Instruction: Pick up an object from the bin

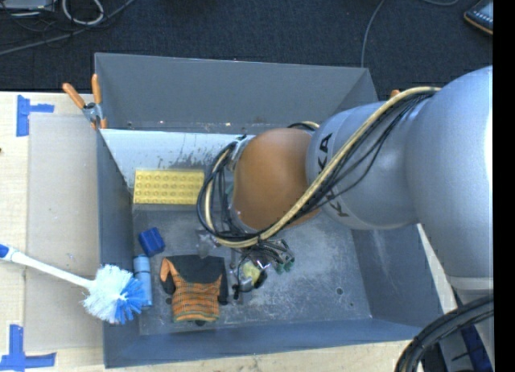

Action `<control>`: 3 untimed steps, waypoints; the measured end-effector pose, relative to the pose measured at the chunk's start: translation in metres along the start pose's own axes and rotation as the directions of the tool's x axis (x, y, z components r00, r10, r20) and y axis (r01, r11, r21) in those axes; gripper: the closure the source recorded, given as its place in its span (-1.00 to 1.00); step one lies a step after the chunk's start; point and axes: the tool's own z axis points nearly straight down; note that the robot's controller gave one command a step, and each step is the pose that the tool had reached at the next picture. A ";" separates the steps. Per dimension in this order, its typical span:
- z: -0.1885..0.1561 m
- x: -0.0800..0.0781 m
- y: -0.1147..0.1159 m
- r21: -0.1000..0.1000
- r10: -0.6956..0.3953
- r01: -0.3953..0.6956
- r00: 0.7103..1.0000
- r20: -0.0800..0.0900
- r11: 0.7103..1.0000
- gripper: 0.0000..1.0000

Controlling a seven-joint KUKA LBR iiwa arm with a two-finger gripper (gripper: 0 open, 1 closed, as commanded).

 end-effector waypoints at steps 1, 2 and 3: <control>0.009 0.002 0.010 0.006 -0.006 0.006 1.000 -0.005 1.000 -1.00; 0.014 -0.011 0.039 0.001 -0.151 0.151 0.989 -0.001 0.989 -1.00; 0.021 0.010 0.008 0.001 -0.031 0.031 1.000 -0.003 1.000 -1.00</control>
Offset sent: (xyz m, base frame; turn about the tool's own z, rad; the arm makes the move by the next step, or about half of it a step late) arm -0.0020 -0.0121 -0.0243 -0.4065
